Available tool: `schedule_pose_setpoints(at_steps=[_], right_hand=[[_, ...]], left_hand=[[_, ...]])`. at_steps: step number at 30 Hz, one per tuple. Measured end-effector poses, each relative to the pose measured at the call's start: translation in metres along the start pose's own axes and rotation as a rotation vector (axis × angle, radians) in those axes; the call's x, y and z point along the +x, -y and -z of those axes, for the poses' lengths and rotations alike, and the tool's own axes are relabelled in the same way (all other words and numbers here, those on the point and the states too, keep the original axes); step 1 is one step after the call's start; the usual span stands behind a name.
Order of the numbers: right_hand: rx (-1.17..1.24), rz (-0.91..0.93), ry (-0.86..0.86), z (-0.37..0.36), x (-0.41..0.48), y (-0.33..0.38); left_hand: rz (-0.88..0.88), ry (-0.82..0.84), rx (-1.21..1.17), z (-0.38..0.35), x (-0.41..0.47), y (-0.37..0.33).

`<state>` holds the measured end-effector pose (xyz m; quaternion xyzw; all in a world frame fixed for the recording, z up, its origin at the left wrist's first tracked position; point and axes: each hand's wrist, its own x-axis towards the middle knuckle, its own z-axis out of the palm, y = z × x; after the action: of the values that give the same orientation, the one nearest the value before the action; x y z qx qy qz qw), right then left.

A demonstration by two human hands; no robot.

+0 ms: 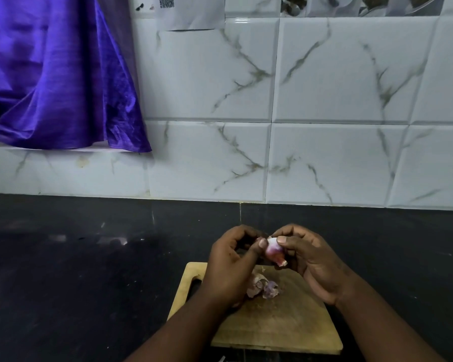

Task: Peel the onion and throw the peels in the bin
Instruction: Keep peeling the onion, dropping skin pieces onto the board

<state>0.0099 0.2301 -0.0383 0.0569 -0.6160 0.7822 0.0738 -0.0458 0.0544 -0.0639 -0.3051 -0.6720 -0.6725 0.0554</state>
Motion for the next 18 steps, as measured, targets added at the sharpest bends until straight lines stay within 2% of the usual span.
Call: schedule_pose_setpoints(at_steps=[7, 10, 13, 18], right_hand=[[-0.001, 0.018, 0.088, 0.0, -0.001, 0.001], [0.056, 0.034, 0.066, 0.0, -0.001, 0.002], [0.072, 0.05, 0.006, 0.0, -0.001, 0.002], [0.07, 0.028, -0.04, 0.001, 0.0, 0.002]], left_hand=[[0.063, -0.01, -0.047, 0.004, 0.003, 0.001], [0.109, -0.009, -0.025, 0.004, 0.001, 0.002], [0.087, 0.021, 0.036, 0.003, -0.002, 0.0], [-0.003, -0.026, 0.111, 0.002, -0.005, -0.008]])
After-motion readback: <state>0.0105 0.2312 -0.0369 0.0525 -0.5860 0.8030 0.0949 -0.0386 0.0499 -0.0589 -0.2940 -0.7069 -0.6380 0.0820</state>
